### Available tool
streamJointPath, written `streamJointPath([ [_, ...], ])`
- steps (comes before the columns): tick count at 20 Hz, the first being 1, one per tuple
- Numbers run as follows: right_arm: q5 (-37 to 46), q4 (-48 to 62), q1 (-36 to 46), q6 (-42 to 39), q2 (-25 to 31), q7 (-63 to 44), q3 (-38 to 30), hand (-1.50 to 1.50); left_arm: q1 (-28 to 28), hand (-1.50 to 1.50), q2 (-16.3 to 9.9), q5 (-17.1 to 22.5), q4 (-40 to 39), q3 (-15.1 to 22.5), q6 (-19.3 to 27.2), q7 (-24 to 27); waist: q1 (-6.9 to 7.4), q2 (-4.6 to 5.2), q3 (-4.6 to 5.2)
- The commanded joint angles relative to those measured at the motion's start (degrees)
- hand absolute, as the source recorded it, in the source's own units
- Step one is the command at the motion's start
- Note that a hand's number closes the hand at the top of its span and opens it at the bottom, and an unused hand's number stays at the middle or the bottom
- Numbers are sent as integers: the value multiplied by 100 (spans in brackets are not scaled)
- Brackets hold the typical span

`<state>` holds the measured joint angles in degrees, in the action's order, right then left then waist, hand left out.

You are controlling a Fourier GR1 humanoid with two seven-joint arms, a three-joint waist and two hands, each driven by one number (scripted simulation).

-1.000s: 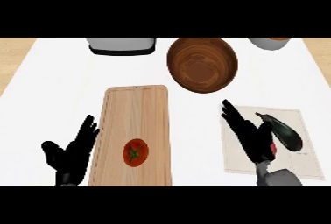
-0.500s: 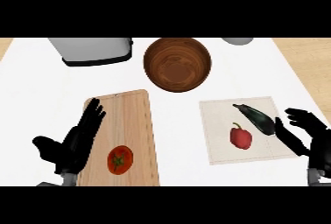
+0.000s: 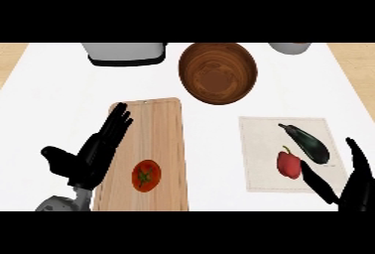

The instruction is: Pick the bell pepper from the placemat and place it in the bowl

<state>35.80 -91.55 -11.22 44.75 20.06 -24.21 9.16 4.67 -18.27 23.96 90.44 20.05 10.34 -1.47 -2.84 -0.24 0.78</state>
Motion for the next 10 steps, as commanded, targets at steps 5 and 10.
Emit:
streamJointPath([
  [5,1660,-310,-16,-1494,-19,-2787,19,-150,271,0,56,-8,19,79,-121,-98,282,68,12],
  [10,1782,-1060,611,-3386,-36,-4524,100,-150,448,0,129,17,-129,82,-180,-179,335,49,-18],
])
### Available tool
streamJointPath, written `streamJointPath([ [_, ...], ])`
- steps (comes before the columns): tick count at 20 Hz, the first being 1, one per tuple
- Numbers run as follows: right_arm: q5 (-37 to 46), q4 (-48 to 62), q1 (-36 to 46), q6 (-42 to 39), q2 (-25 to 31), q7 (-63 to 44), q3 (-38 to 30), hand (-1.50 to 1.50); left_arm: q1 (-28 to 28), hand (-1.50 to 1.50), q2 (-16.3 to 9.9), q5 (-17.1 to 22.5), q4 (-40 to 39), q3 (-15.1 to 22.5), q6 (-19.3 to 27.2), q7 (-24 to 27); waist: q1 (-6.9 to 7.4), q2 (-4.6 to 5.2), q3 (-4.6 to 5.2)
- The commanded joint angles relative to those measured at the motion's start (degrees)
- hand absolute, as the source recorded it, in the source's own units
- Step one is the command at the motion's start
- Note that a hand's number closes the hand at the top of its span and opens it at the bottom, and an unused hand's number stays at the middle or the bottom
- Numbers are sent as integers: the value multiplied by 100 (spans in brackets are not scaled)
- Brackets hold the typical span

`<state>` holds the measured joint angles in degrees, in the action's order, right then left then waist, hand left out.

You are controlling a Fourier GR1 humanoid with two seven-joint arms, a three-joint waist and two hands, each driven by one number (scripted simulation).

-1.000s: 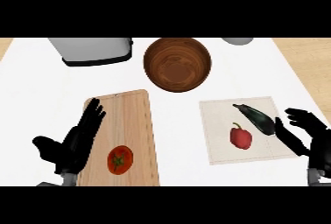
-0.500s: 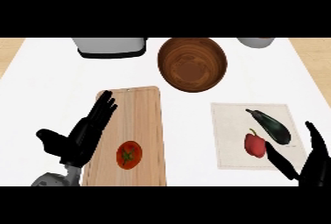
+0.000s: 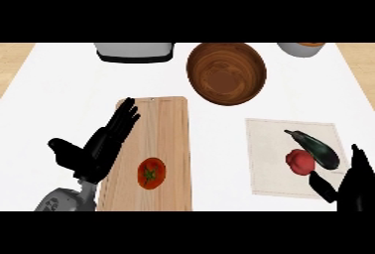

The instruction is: Pick the bell pepper from the placemat and place it in the bowl

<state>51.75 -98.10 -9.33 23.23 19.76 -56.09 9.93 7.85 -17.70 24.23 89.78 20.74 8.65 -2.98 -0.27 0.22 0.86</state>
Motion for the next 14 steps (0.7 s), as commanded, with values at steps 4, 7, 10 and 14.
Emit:
streamJointPath([
  [4,399,-546,963,-2039,-683,-2482,160,-150,35,0,-112,216,-72,-166,-298,-89,131,-13,-52],
  [7,519,-542,1276,-2502,-1080,-2895,80,-150,203,0,139,-41,-119,-35,49,-112,92,-15,-56],
  [10,635,-34,1474,-2663,-1382,-2906,-259,-150,155,0,54,81,-93,-83,-187,-94,141,1,-62],
  [14,516,-169,1566,-3283,-1499,-2912,-708,-150,47,0,42,64,-233,-161,-226,20,50,-15,-63],
])
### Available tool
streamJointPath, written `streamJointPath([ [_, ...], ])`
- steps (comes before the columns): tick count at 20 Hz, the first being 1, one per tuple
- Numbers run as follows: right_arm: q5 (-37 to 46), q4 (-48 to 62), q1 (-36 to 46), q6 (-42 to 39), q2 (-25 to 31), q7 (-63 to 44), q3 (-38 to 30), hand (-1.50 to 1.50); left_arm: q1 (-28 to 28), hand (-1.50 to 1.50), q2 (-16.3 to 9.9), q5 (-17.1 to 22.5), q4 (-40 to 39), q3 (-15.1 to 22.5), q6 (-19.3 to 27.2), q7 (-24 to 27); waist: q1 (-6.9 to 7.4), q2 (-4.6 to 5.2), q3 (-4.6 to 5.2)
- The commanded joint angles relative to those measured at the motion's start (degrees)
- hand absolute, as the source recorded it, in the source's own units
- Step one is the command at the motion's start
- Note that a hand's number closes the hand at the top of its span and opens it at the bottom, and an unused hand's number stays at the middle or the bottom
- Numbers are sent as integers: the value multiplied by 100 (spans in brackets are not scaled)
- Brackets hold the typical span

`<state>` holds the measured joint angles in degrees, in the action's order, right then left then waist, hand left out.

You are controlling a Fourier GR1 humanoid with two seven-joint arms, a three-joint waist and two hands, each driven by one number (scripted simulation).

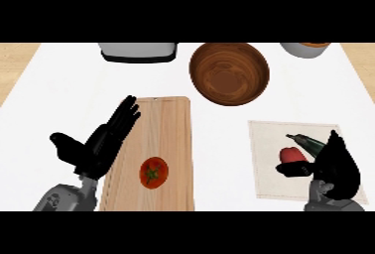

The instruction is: Pick the bell pepper from the placemat and place it in the bowl

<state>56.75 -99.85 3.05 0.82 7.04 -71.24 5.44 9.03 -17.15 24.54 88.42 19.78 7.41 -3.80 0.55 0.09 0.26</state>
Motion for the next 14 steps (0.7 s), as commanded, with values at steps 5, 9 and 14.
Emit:
streamJointPath([
  [5,200,443,545,-1212,-616,-1397,-511,-150,204,0,182,-76,-104,16,73,-129,-33,7,-15],
  [9,264,280,502,-1434,-696,-1398,-491,-150,151,0,116,-58,-317,-158,-116,108,-57,0,-12],
  [14,332,580,700,-1489,-701,-1363,-638,-150,155,0,153,-118,-145,-161,-53,-76,-31,-1,-21],
])
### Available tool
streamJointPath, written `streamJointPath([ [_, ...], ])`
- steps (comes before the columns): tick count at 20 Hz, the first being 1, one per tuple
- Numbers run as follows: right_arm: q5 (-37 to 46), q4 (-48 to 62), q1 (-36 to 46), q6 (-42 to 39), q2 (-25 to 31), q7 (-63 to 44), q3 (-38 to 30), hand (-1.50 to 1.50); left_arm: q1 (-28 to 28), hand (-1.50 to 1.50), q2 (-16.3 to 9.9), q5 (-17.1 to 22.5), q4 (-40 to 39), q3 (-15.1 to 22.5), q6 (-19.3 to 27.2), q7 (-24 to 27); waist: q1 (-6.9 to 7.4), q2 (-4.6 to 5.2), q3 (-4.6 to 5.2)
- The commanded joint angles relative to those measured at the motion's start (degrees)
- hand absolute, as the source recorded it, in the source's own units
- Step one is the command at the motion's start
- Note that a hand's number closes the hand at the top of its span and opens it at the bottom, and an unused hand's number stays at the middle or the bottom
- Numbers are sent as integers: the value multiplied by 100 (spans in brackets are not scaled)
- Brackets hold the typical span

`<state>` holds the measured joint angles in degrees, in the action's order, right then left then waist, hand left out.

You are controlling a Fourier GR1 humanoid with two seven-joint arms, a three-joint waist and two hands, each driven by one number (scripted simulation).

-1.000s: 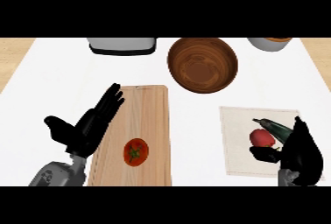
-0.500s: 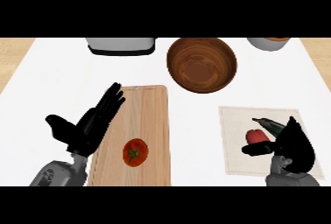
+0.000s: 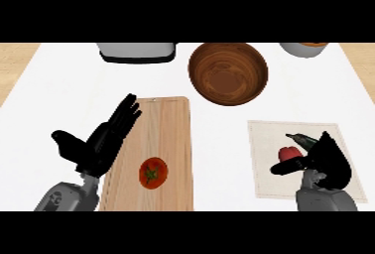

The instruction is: Pick the bell pepper from the placemat and place it in the bowl

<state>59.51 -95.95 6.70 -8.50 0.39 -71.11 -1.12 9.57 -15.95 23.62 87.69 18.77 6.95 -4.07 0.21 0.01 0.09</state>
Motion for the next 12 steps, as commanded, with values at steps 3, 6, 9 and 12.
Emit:
streamJointPath([
  [3,42,179,83,-251,-37,-1409,276,-150,8,0,184,-162,287,57,235,-156,3,-12,-7],
  [6,141,568,384,-261,-38,-1151,-61,-150,103,0,120,-87,-265,-105,-161,72,-7,12,-5],
  [9,167,678,179,239,-38,-1408,346,-150,-179,0,-80,-13,92,-152,-271,-56,44,-1,-7],
  [12,201,860,209,181,-38,-1178,190,-150,-42,0,161,-64,63,-130,-141,-135,17,3,-8],
])
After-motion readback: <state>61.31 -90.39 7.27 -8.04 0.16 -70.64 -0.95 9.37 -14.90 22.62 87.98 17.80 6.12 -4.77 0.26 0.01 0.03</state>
